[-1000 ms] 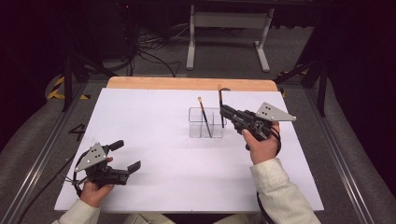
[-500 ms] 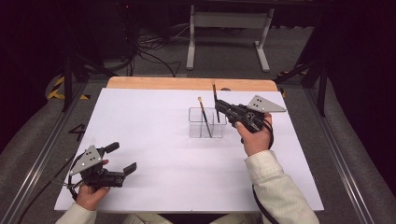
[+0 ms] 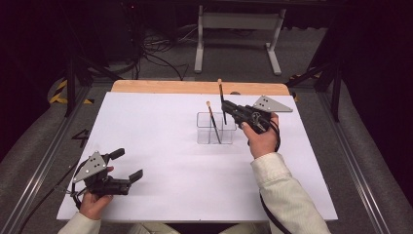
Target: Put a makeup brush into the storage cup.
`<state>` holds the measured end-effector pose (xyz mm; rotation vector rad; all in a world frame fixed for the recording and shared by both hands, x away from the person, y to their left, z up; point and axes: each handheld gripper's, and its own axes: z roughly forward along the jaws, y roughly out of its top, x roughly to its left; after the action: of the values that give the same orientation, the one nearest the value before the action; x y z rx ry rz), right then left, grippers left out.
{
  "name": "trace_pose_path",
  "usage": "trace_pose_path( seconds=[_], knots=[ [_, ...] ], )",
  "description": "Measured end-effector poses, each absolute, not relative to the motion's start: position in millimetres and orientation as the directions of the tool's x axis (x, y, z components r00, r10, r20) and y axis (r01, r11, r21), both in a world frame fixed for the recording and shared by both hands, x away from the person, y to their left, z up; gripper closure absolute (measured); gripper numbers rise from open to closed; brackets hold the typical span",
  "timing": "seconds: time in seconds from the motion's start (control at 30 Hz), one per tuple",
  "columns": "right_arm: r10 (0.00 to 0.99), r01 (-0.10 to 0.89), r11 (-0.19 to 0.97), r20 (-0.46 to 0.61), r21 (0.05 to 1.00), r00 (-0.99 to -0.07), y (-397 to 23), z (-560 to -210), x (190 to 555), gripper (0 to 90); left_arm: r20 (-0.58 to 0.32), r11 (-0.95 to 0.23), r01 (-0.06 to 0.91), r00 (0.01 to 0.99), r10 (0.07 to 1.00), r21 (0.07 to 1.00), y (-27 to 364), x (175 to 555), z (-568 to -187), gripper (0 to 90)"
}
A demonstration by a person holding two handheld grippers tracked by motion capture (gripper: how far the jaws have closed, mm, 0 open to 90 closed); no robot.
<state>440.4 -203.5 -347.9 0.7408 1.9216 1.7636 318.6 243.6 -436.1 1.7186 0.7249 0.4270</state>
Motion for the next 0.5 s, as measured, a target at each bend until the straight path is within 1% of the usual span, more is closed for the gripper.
trace_pose_path(
  seconds=[0.1, 0.17, 0.23, 0.3, 0.5],
  knots=[
    [0.645, 0.102, 0.046, 0.049, 0.994, -0.762, -202.4, -349.3, 442.8, 84.1, -0.095, -0.143, 0.249, 0.746, 0.66, 0.958, 241.2, 319.1, -436.4, 0.4],
    [0.649, 0.107, 0.046, 0.051, 0.993, -0.759, -201.9, -351.0, 445.0, 84.1, -0.118, -0.115, 0.254, 0.744, 0.658, 0.96, 238.5, 318.6, -435.9, 0.4],
    [0.649, 0.11, 0.047, 0.054, 0.993, -0.759, -201.6, -351.9, 445.9, 84.1, -0.121, -0.112, 0.254, 0.746, 0.655, 0.961, 238.1, 318.8, -435.7, 0.4],
    [0.651, 0.112, 0.045, 0.056, 0.993, -0.757, -200.6, -353.5, 448.0, 84.1, -0.105, -0.132, 0.248, 0.751, 0.652, 0.96, 235.6, 318.8, -436.3, 0.2],
    [0.649, 0.113, 0.043, 0.058, 0.993, -0.758, -197.8, -355.3, 450.6, 84.1, -0.094, -0.154, 0.26, 0.74, 0.666, 0.953, 234.8, 321.0, -437.5, 0.4]
  ],
)
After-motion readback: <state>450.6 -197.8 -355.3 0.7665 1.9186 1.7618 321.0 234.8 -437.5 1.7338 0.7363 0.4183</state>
